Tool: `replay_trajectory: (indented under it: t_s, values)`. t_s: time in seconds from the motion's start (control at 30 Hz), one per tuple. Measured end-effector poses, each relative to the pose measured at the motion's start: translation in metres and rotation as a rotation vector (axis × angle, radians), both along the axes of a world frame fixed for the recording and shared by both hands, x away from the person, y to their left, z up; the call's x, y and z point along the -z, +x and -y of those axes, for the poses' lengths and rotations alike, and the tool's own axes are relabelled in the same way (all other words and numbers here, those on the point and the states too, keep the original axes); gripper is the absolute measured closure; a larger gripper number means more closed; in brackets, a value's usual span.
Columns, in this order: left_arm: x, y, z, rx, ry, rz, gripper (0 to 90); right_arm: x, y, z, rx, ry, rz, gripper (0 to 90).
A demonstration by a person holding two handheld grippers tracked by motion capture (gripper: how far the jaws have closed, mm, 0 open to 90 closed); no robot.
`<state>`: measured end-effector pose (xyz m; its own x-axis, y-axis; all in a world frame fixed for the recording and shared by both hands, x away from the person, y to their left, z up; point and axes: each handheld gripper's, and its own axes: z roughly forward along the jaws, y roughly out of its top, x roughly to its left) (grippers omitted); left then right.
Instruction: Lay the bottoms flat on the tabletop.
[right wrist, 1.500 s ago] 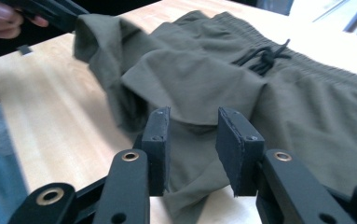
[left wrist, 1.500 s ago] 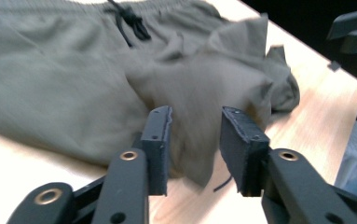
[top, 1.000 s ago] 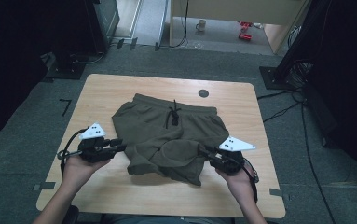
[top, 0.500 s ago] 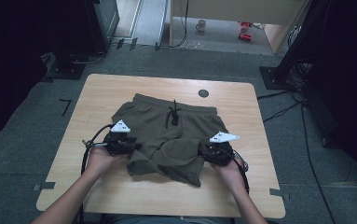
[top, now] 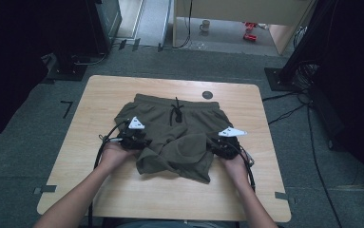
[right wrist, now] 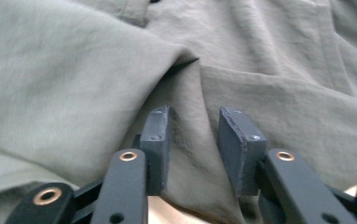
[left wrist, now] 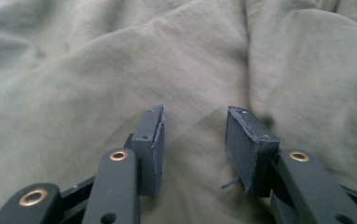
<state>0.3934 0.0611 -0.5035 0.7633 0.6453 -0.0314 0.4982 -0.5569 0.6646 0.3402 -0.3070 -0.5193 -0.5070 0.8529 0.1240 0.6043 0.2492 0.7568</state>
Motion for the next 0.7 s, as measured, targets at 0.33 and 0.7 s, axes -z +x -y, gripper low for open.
replay_trajectory:
  t_s: [0.33,0.7]
  values:
    - [0.007,0.045,0.001,-0.080,-0.097,0.017,64.2,0.002,0.033,-0.001,0.069,-0.005,0.021,64.7]
    - [-0.012,0.066,0.009,-0.078,-0.028,0.024,59.8,0.002,0.033,-0.007,0.061,-0.020,0.036,55.0]
